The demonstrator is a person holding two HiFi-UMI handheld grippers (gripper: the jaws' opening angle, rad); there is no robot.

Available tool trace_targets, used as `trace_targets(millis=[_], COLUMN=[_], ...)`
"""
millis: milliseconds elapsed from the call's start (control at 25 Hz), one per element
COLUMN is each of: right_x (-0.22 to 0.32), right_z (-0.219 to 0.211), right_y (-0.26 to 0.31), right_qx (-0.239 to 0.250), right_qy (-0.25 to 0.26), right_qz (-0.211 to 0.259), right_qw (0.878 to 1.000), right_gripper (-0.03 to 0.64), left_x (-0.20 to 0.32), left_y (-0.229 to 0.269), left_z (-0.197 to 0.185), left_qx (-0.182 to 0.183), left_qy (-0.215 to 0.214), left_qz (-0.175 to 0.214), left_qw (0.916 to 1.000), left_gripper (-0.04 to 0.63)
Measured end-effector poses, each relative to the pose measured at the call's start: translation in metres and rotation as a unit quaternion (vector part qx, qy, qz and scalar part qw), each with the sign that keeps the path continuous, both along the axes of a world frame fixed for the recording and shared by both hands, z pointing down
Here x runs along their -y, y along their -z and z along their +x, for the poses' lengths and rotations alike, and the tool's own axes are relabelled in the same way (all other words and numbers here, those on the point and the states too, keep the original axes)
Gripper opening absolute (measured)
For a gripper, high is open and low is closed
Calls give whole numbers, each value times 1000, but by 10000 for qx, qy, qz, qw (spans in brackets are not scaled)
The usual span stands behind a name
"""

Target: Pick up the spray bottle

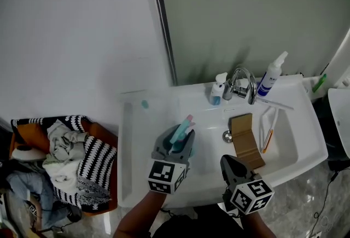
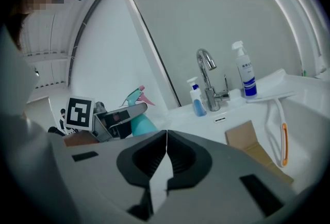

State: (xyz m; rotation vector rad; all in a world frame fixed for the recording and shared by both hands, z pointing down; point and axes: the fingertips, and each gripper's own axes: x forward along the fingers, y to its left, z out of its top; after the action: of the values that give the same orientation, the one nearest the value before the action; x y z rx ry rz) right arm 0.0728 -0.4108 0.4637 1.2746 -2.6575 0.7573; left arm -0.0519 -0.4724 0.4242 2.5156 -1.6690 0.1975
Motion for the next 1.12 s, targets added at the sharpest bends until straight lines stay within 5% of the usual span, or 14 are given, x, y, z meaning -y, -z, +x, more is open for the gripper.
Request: trace_targets(millis=[1120], right_x=[-122], right_z=[-45], right_y=[21], right_qx=[11], right_qy=[-87], right_qz=[379], right_qw=[9992], right_gripper=[8], left_x=[-156], left_y=[11], left_z=[-40], left_qx=[-123], left_qy=[-228], left_qz=[56], left_qw=[9996], left_gripper=[149])
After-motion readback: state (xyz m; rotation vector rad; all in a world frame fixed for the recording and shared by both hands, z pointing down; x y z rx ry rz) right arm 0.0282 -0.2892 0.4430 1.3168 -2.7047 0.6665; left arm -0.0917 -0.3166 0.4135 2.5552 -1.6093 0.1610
